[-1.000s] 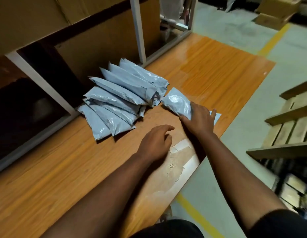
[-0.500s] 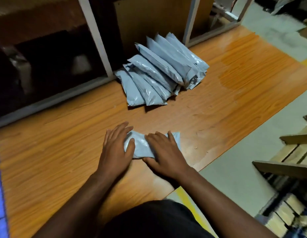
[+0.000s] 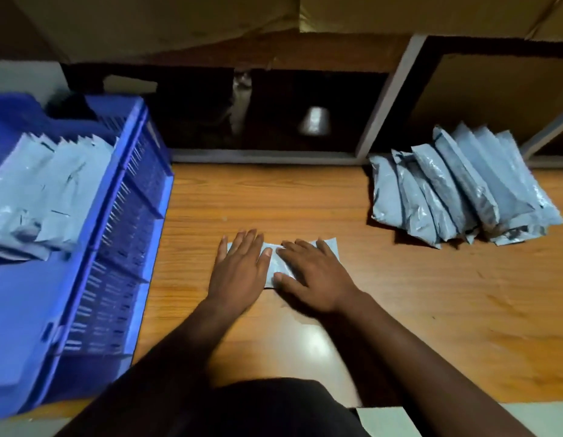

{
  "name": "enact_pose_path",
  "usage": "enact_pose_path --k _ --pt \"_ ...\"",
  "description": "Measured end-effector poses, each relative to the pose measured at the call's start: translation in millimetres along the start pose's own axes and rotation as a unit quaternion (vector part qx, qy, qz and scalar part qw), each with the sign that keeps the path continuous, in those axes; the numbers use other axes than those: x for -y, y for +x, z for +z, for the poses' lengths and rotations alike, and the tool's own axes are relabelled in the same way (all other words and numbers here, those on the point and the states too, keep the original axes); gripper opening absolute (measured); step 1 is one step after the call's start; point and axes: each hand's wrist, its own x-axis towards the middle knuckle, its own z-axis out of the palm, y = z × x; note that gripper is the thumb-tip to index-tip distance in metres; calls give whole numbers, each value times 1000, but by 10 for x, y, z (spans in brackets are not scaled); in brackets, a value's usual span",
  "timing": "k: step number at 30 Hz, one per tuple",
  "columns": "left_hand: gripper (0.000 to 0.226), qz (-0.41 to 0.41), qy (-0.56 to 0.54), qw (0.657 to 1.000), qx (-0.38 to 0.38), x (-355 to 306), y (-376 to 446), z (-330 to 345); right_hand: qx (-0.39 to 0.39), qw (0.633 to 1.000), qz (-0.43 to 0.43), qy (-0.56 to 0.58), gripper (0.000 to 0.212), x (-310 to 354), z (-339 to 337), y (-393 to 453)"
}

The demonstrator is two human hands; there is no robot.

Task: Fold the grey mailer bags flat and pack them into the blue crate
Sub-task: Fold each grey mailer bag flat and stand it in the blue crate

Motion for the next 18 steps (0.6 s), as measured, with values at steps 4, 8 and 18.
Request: enact_pose_path --k 4,8,18 --pt "79 -2 -38 999 5 79 -21 119 -126 987 83 59 23 223 135 136" --pt "78 14 1 1000 -13 10 35 23 -154 982 110 -4 26 355 200 287" --pt "63 61 41 996 -55 62 74 230 -46 989 112 -90 56 259 351 252"
